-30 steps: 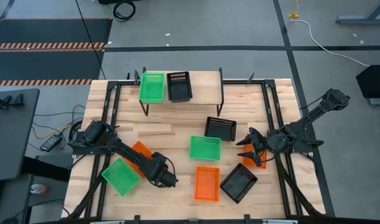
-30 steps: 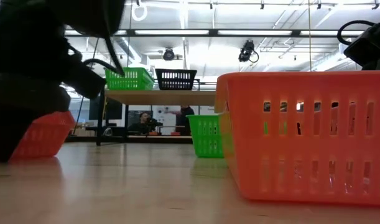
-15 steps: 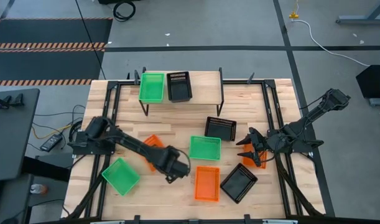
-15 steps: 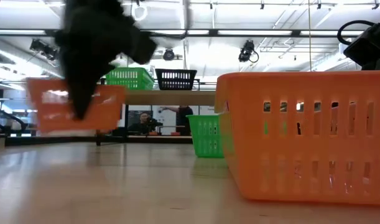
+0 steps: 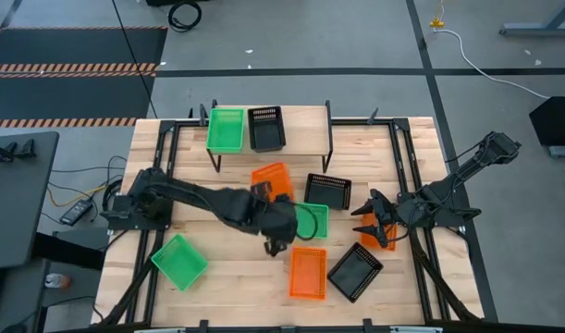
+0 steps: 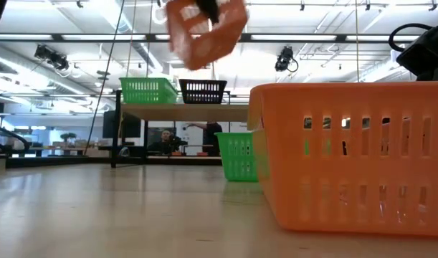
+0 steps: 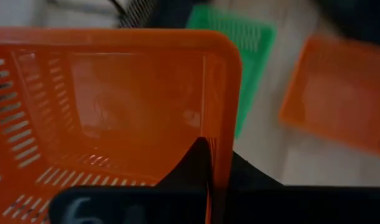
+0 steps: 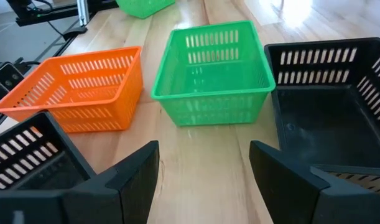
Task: Stack baskets on shelf by color
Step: Put the left orange bin on the shelf
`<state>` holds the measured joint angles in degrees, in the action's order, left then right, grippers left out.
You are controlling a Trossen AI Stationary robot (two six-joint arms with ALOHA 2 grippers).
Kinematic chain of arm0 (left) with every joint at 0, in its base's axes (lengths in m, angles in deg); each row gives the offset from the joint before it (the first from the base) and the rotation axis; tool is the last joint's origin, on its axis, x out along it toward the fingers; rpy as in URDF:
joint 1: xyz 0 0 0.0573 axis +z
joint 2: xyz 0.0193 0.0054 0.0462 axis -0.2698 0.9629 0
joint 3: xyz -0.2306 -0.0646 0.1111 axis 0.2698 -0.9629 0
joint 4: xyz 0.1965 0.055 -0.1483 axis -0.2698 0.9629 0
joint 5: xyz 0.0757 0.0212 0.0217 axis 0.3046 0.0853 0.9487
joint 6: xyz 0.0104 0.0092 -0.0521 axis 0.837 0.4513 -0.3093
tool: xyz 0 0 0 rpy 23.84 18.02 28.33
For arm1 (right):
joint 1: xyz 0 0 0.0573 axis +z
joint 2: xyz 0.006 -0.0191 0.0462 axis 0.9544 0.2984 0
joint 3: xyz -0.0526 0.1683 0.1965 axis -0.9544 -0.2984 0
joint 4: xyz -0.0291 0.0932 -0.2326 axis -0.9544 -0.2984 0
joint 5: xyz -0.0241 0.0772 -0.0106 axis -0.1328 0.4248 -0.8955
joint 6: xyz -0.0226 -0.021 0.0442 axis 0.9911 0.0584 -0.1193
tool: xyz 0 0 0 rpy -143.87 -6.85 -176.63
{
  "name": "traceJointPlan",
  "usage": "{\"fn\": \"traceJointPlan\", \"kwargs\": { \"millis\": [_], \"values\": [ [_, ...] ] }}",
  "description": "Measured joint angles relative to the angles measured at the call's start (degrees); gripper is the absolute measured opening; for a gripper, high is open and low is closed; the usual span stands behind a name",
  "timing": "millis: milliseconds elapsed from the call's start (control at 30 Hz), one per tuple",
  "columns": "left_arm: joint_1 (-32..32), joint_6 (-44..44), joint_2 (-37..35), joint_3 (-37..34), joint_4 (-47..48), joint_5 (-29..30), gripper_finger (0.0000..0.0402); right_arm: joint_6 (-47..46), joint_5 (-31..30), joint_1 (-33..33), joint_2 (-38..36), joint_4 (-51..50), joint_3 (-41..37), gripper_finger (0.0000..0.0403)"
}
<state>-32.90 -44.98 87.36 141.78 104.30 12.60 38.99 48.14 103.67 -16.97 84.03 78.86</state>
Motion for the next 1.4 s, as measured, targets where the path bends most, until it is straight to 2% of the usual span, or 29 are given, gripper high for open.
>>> {"fn": "traceJointPlan", "kwargs": {
  "millis": [167, 400, 633, 733, 933, 1067, 1400],
  "values": [
    [2.7, 5.7, -0.1, 5.5, -2.1, 0.7, 0.0003, 2.8, -4.0, 0.0, 0.0, 1.4, 0.0, 0.0256],
    [9.0, 14.9, -0.1, 6.6, -2.4, 0.6, 0.0003, 12.8, -8.7, -0.6, 0.0, 8.0, 0.0, 0.0256],
    [15.9, 29.2, -0.1, 6.6, -11.9, -1.6, 0.0006, 17.8, -8.8, -3.9, 0.0, 10.4, 0.0, 0.0256],
    [19.0, 34.6, 0.2, 6.6, -16.1, -4.6, 0.0006, 17.9, -8.8, -5.5, 0.0, 10.2, 0.0, 0.0256],
    [25.5, 38.0, 2.4, 6.6, -15.0, -9.6, 0.0005, 17.9, -8.8, -8.0, 0.0, 10.1, 0.0, 0.0256],
    [28.4, 38.9, 3.9, 6.5, -13.2, -10.0, 0.0007, 17.4, -8.6, -9.0, 0.0, 9.3, 0.0, 0.0256],
    [30.3, 41.5, 8.2, 6.5, -15.2, -13.3, 0.001, 15.7, -8.5, -10.7, 0.5, 8.3, 0.0, 0.0256]
  ]
}}
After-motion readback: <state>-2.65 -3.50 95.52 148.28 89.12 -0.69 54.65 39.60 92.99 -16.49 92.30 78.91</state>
